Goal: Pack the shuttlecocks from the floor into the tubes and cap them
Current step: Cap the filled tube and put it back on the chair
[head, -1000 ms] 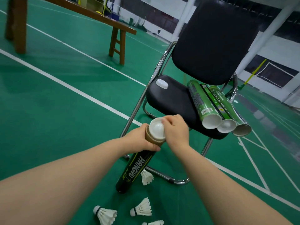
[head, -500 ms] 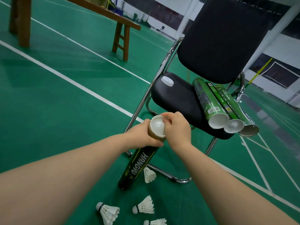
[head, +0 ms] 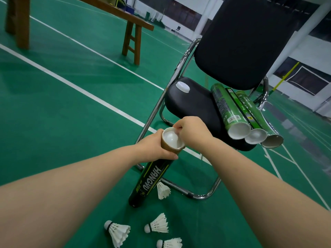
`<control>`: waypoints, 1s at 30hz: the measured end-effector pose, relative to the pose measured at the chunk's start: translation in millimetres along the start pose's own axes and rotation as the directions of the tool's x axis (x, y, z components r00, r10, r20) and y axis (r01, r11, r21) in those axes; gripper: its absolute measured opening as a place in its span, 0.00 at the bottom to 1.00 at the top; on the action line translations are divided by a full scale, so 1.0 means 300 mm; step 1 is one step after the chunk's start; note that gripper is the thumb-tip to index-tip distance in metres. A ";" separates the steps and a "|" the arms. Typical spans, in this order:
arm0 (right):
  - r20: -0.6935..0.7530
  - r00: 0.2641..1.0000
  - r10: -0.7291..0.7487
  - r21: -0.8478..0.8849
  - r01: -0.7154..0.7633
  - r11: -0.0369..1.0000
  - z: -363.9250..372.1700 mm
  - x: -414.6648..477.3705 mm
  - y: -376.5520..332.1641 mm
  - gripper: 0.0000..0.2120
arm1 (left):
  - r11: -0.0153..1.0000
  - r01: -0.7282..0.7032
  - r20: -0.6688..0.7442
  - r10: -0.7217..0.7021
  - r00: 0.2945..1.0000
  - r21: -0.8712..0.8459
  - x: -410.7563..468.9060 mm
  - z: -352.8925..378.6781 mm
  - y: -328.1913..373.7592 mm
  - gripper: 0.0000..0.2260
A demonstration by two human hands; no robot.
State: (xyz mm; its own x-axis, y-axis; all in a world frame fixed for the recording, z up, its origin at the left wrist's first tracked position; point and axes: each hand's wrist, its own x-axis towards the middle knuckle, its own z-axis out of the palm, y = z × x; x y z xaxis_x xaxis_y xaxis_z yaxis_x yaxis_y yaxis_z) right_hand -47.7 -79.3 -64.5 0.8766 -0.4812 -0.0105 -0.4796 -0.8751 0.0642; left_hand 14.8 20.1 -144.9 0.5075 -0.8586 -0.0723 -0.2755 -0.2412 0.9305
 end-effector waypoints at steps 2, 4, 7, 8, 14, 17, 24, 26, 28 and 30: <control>-0.085 0.996 -0.028 -0.068 0.023 0.997 0.001 0.005 0.015 0.12 | 1.000 -0.002 -0.008 0.002 1.000 0.005 0.002 0.002 -0.001 0.31; -0.191 0.981 -0.029 -0.054 0.019 0.998 0.004 0.006 0.034 0.12 | 1.000 -0.004 -0.001 0.004 1.000 -0.002 0.003 0.000 -0.001 0.29; -0.185 0.981 -0.052 -0.053 0.042 0.998 0.019 0.005 0.042 0.13 | 1.000 -0.006 -0.003 0.006 1.000 -0.011 0.008 -0.008 -0.001 0.29; -0.169 0.984 -0.062 -0.058 0.052 0.997 0.026 0.004 0.042 0.13 | 1.000 -0.005 -0.007 0.005 1.000 -0.009 0.011 -0.008 0.001 0.29; -0.182 0.981 -0.061 -0.004 0.061 0.998 0.051 -0.009 0.025 0.15 | 1.000 -0.007 -0.022 0.007 1.000 -0.011 0.016 0.004 0.001 0.32; -0.214 0.974 -0.070 -0.026 0.066 0.997 0.054 -0.014 0.013 0.15 | 1.000 -0.009 -0.030 0.009 1.000 -0.010 0.017 0.002 0.002 0.32; -0.076 0.976 -0.203 -0.227 0.181 0.957 0.024 -0.018 -0.004 0.11 | 1.000 -0.008 0.019 0.008 1.000 0.000 -0.001 -0.014 0.003 0.32; -0.048 0.973 -0.224 -0.300 0.200 0.933 0.026 -0.023 -0.008 0.11 | 1.000 -0.006 0.024 0.006 1.000 0.018 -0.004 -0.013 0.005 0.32; -0.028 0.974 -0.223 -0.306 0.204 0.930 0.042 -0.023 -0.008 0.13 | 1.000 -0.007 0.022 0.007 1.000 0.026 -0.008 -0.012 0.007 0.32; -0.001 0.986 -0.165 -0.146 0.163 0.976 0.064 -0.018 -0.003 0.19 | 0.999 -0.006 0.018 0.006 1.000 0.034 -0.012 -0.017 0.007 0.31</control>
State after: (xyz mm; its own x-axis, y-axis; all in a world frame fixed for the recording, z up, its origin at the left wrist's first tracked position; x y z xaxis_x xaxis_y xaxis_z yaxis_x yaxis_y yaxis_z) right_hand -52.7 -76.8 -83.8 0.9437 -0.3303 -0.0202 -0.3193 -0.9248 0.2067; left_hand 16.7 24.9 -140.8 0.4908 -0.8681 -0.0738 -0.3066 -0.2514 0.9180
